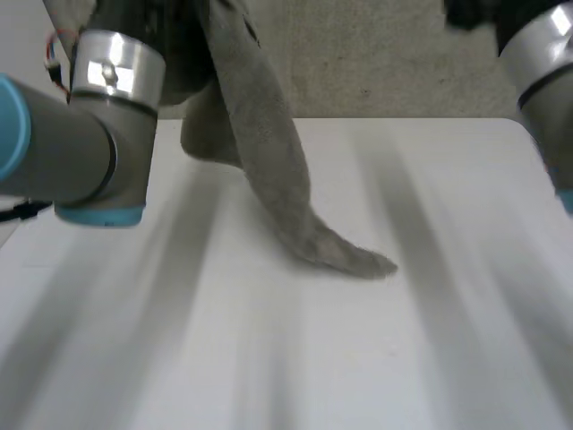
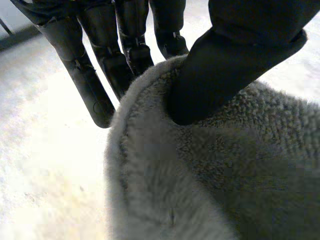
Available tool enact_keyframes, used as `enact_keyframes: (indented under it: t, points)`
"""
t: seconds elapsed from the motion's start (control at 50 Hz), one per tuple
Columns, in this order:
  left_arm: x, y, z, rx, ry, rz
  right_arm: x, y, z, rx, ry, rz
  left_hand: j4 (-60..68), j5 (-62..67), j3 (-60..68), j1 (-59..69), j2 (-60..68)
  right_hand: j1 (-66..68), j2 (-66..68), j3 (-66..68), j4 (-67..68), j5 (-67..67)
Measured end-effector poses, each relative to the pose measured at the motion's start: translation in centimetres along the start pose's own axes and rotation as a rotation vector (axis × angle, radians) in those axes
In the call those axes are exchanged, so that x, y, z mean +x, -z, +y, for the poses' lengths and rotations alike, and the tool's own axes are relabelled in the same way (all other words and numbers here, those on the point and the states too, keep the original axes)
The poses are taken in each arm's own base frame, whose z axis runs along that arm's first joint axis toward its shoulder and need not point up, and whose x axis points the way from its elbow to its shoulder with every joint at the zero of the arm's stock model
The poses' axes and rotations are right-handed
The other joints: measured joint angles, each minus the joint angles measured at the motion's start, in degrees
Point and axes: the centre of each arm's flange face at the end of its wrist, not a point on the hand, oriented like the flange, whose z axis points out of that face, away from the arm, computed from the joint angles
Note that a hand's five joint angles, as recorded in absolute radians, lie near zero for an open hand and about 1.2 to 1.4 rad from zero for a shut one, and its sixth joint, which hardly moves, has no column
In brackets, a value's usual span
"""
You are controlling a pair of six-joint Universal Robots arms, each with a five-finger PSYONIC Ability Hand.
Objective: Fold the towel.
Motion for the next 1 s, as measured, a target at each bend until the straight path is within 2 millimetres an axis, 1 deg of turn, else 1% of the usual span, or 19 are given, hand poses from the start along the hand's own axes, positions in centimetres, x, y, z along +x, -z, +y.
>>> enact_keyframes:
  t: [0.06, 0.1, 0.14, 0.16, 0.18, 0.2, 0.22, 0.28, 0.3, 0.34, 0.38, 0.48, 0.6, 0.66, 0.68, 0.76, 0.86, 0.96, 1.0]
  points:
    - [0.8, 2.7, 1.7, -0.103, 0.002, 0.042, -1.6, 1.6, 2.5, -0.124, 0.003, -0.078, 0.0, 0.0, 0.0, 0.0, 0.0, 0.0, 0.0, 0.0, 0.0, -0.1]
    - [1.4, 4.8, 3.1, -0.187, 0.003, 0.077, -2.6, 2.7, 4.4, -0.205, 0.011, -0.126, 0.0, 0.0, 0.0, 0.0, 0.0, -5.8, -4.8, -5.4, -5.4, -6.4]
    - [2.3, 8.1, 5.0, -0.308, 0.004, 0.129, -3.9, 4.6, 7.2, -0.327, 0.029, -0.194, 0.0, 0.0, 0.0, 0.0, 0.0, -28.2, -26.9, -27.5, -26.4, -28.2]
    - [2.4, 8.8, 5.4, -0.333, 0.005, 0.139, -4.2, 5.0, 7.8, -0.351, 0.034, -0.207, 0.0, 0.0, 0.0, 0.0, 0.0, -33.1, -30.7, -31.4, -31.1, -33.2]
    - [2.7, 10.2, 6.0, -0.381, 0.006, 0.160, -4.6, 5.8, 8.8, -0.394, 0.042, -0.230, 0.0, 0.0, 0.0, 0.0, 0.0, -40.3, -38.7, -39.5, -39.3, -41.7]
    - [3.0, 11.6, 6.6, -0.427, 0.006, 0.180, -5.0, 6.5, 9.8, -0.432, 0.048, -0.249, 0.0, 0.0, 0.0, 0.0, 0.0, -44.6, -42.8, -43.8, -43.7, -46.0]
    - [3.1, 12.2, 6.8, -0.447, 0.006, 0.189, -5.2, 6.8, 10.2, -0.450, 0.050, -0.258, 0.0, 0.0, 0.0, 0.0, 0.0, -47.3, -45.4, -46.4, -45.7, -48.8]
    - [3.3, 15.7, 8.0, -0.558, -0.003, 0.231, -5.9, 8.3, 12.3, -0.530, 0.054, -0.289, 0.0, 0.0, 0.0, 0.0, 0.0, -57.0, -55.0, -55.9, -56.5, -59.9]
    - [3.3, 16.2, 8.1, -0.571, -0.006, 0.235, -5.9, 8.5, 12.5, -0.539, 0.053, -0.291, 0.0, 0.0, 0.0, 0.0, 0.0, -57.3, -55.2, -56.1, -56.9, -60.4]
    - [3.2, 18.0, 8.3, -0.626, -0.026, 0.257, -5.8, 8.9, 13.2, -0.565, 0.045, -0.291, 0.0, 0.0, 0.0, 0.0, 0.0, -57.9, -55.2, -56.2, -57.5, -61.2]
    - [3.0, 18.9, 8.1, -0.652, -0.045, 0.269, -5.6, 8.9, 13.5, -0.574, 0.035, -0.285, 0.0, 0.0, 0.0, 0.0, 0.0, -57.9, -55.2, -56.2, -57.5, -61.2]
    - [2.0, 20.0, 6.5, -0.676, -0.104, 0.286, -5.1, 8.4, 13.1, -0.569, -0.018, -0.297, 0.0, 0.0, 0.0, 0.0, 0.0, -57.9, -55.2, -56.2, -57.5, -61.0]
    - [0.5, 19.8, 2.7, -0.635, -0.140, 0.273, -5.2, 7.3, 11.2, -0.559, -0.156, -0.393, 0.0, 0.0, 0.0, 0.0, 0.0, -57.7, -55.2, -56.2, -57.3, -58.6]
    - [-0.3, 19.6, 0.2, -0.593, -0.144, 0.259, -5.5, 6.4, 10.3, -0.557, -0.243, -0.459, 0.0, 0.0, 0.0, 0.0, 0.0, -57.6, -55.2, -56.2, -57.3, -57.9]
    - [-0.4, 19.6, -0.2, -0.586, -0.144, 0.257, -5.6, 6.2, 10.1, -0.556, -0.256, -0.469, 0.0, 0.0, 0.0, 0.0, 0.0, -57.6, -55.2, -56.2, -57.3, -57.9]
    - [-0.9, 19.8, -2.9, -0.543, -0.140, 0.249, -6.1, 4.6, 9.3, -0.530, -0.330, -0.531, 0.0, 0.0, 0.0, 0.0, 0.0, -57.6, -55.2, -56.2, -57.3, -57.7]
    - [-1.1, 20.7, -4.9, -0.534, -0.129, 0.265, -7.9, 2.8, 8.7, -0.486, -0.402, -0.618, 0.0, 0.0, 0.0, 0.0, 0.0, -57.6, -55.2, -56.2, -57.3, -57.7]
    - [-1.1, 21.8, -5.9, -0.553, -0.120, 0.287, -11.2, 1.9, 9.0, -0.464, -0.472, -0.731, 0.0, 0.0, 0.0, 0.0, 0.0, -57.5, -55.1, -56.1, -57.3, -57.5]
    - [-1.1, 22.2, -6.1, -0.561, -0.118, 0.293, -13.1, 2.0, 9.5, -0.470, -0.499, -0.785, 0.0, 0.0, 0.0, 0.0, 0.0, -57.3, -55.1, -56.1, -57.3, -57.3]
